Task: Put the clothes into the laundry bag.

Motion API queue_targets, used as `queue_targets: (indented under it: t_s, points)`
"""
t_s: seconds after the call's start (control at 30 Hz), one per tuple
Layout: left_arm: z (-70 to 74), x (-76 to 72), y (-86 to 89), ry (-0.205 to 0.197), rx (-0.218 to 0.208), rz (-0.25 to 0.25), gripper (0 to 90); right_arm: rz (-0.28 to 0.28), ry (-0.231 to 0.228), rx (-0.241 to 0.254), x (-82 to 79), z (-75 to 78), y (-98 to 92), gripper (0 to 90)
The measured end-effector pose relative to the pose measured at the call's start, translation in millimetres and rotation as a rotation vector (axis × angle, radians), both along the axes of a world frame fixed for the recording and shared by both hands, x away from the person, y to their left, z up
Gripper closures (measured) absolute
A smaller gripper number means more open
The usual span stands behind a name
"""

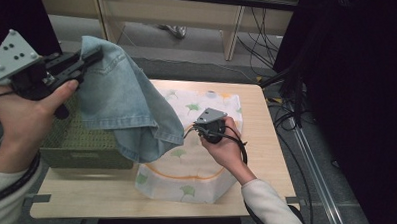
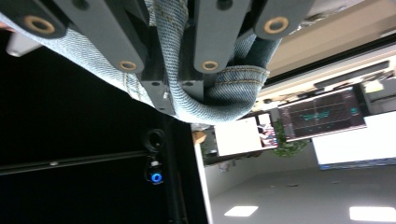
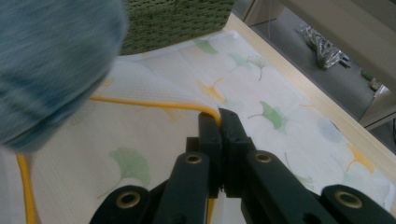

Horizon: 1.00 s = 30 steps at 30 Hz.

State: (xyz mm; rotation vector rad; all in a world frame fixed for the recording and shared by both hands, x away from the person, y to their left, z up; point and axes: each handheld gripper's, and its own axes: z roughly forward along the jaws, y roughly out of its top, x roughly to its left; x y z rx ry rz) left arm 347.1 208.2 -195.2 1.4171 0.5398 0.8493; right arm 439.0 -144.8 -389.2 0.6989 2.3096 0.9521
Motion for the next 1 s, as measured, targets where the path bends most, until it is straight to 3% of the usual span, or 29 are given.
queue_targets:
  t_s: [0.33,0.57,0.77,1.0]
  points:
    - [-3.2,-35.9,4.6,0.003,0.028,-0.061,84.9,0.009,-0.005,-0.002,-0.9,0.9,1.3,90.0]
    - [-15.2,-51.5,5.9,0.051,0.050,-0.114,84.8,0.012,-0.003,0.000,-1.9,1.5,3.0,90.0]
    - [-23.0,-62.3,-3.7,0.087,0.069,-0.197,84.8,0.002,0.010,0.006,-2.5,0.1,3.8,90.0]
    - [-29.9,-82.3,-21.3,0.112,0.121,-0.310,84.8,0.012,0.014,0.015,-1.5,0.4,2.5,90.0]
